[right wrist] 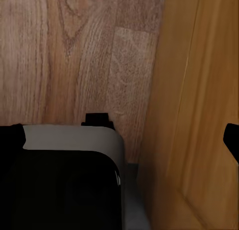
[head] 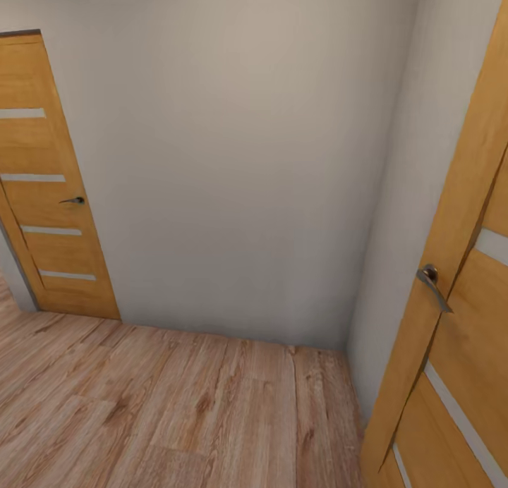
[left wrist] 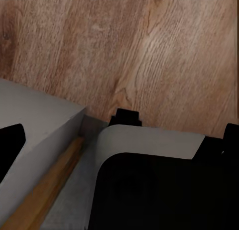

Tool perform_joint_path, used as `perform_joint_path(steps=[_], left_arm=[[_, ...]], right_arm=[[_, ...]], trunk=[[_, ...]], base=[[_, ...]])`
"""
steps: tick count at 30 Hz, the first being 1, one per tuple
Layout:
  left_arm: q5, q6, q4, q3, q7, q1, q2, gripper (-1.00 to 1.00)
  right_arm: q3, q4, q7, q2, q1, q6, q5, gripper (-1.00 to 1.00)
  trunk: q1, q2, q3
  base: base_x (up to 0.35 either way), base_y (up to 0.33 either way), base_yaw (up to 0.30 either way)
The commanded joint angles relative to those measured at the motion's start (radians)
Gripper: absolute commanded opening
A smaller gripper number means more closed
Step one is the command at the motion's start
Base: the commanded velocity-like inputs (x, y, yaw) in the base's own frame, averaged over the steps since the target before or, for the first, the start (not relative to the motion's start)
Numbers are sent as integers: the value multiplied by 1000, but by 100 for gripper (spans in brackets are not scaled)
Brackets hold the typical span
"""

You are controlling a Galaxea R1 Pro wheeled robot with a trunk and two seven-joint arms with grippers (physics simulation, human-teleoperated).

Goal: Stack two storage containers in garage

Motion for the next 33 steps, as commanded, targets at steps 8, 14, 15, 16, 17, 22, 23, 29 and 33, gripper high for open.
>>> perform_joint_path(steps=[8, 14, 15, 16, 17, 22, 23, 29, 33], left_arm=[[9, -3, 1, -9, 2, -1, 0, 100], [9, -3, 1, -9, 2, -1, 0, 100], [9, -3, 0, -9, 2, -1, 0, 100], [9, -3, 0, -9, 2, -1, 0, 100], [9, -3, 1, -9, 2, -1, 0, 100], [9, -3, 0, -9, 2, -1, 1, 100], [9, -3, 0, -9, 2, -1, 1, 100], [9, -3, 0, -9, 2, -1, 1, 100], [9, -3, 0, -9, 2, -1, 1, 100]], right_arm=[[8, 3, 0, 1, -1, -5, -8, 100], [8, 3, 0, 1, -1, -5, -8, 100], [8, 3, 0, 1, -1, -5, -7, 100], [8, 3, 0, 1, -1, -5, -7, 100], [8, 3, 0, 1, -1, -5, -8, 100], [8, 3, 0, 1, -1, -5, -8, 100], [8, 3, 0, 1, -1, -5, -8, 100], [8, 3, 0, 2, -1, -5, -8, 100], [7, 3, 0, 3, -1, -5, -9, 100]], trunk=[[1, -1, -1], [1, -1, -1], [1, -1, -1], [1, -1, -1], [1, -1, -1], [1, -1, -1], [1, -1, -1], [1, -1, -1], [1, -1, -1]], base=[[321, 0, 0], [322, 0, 0], [322, 0, 0], [322, 0, 0], [322, 0, 0], [322, 0, 0], [322, 0, 0], [322, 0, 0], [322, 0, 0]])
